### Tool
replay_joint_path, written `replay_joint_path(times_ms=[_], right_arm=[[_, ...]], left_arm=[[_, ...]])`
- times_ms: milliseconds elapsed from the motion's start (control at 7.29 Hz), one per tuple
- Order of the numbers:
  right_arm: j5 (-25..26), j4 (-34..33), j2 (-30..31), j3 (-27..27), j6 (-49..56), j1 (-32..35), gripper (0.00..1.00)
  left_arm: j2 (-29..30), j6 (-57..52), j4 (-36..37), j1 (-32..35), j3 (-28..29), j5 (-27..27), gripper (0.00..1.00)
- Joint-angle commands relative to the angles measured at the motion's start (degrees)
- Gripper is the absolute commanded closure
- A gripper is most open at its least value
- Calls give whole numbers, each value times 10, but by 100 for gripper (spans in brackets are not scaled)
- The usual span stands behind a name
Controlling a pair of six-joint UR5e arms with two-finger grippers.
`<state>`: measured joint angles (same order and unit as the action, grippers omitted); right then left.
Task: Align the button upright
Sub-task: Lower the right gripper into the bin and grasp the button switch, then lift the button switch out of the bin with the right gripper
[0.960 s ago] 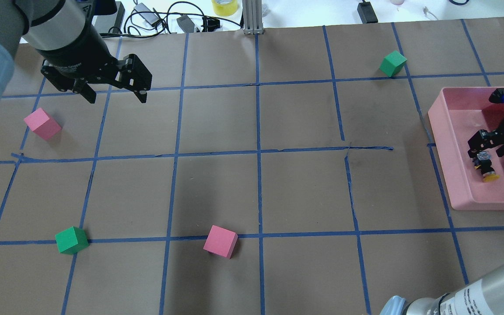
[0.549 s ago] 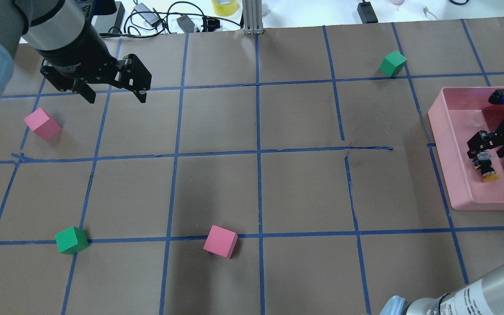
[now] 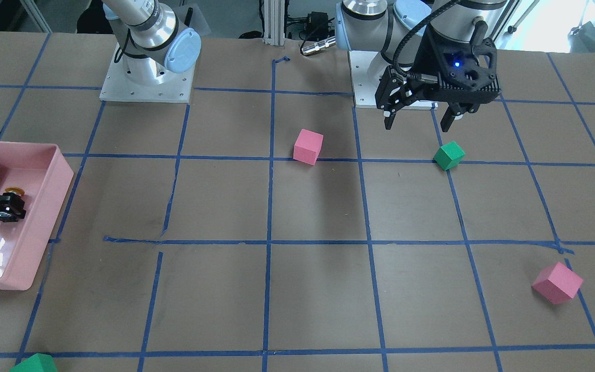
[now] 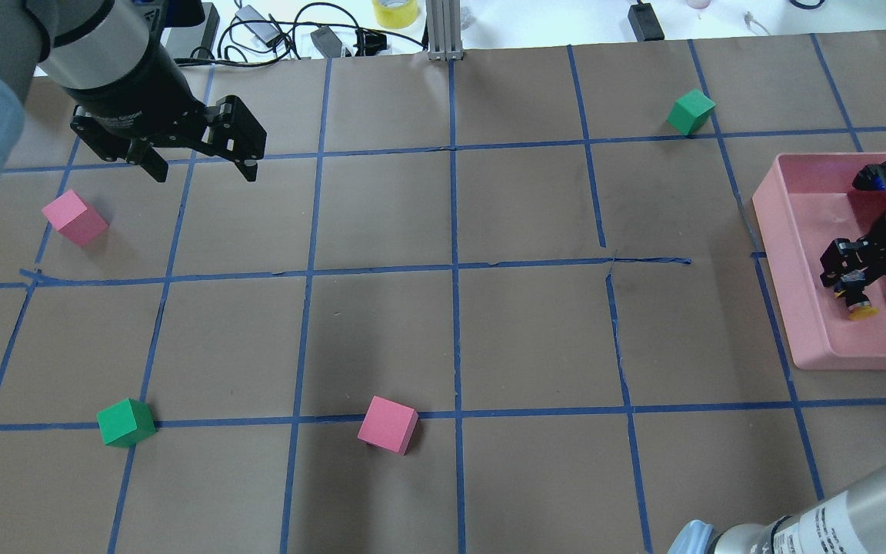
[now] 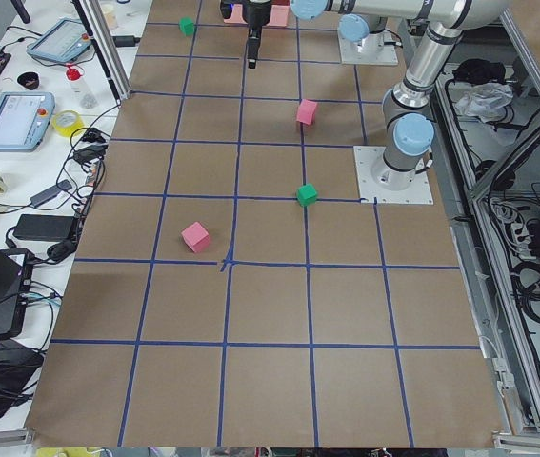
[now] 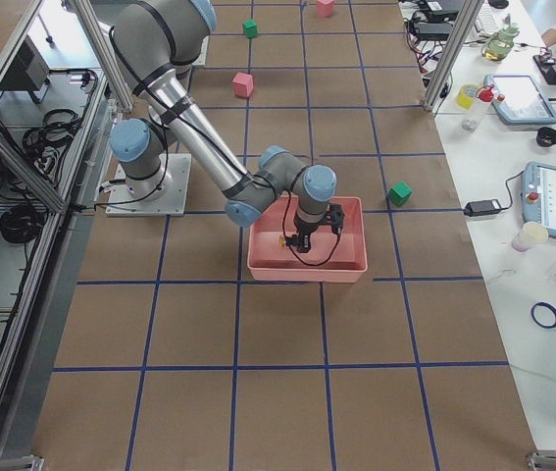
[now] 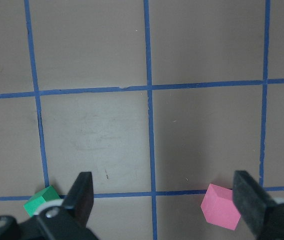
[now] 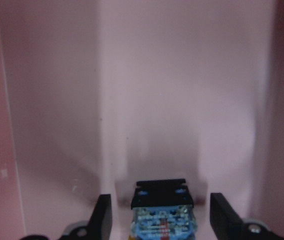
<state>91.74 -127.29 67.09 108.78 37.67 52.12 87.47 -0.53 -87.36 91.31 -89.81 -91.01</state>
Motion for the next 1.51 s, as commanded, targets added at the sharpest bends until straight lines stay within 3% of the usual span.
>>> replay_joint_path(times_ms=[0, 137, 686, 960, 1371], right_arm=[[5, 0, 3, -2, 9, 0, 83], [5, 1, 4, -2, 10, 0, 98], [2, 16, 36, -29, 7, 0, 100], [-5, 96, 73, -83, -1, 10, 100], [-5, 228, 104, -189, -58, 82, 100]], left_arm=[[0, 0, 0, -1, 0, 0, 0], [0, 0, 0, 0, 1, 0, 0], [0, 0, 0, 0, 1, 0, 0], [0, 0, 0, 0, 1, 0, 0], [0, 0, 0, -1, 0, 0, 0]])
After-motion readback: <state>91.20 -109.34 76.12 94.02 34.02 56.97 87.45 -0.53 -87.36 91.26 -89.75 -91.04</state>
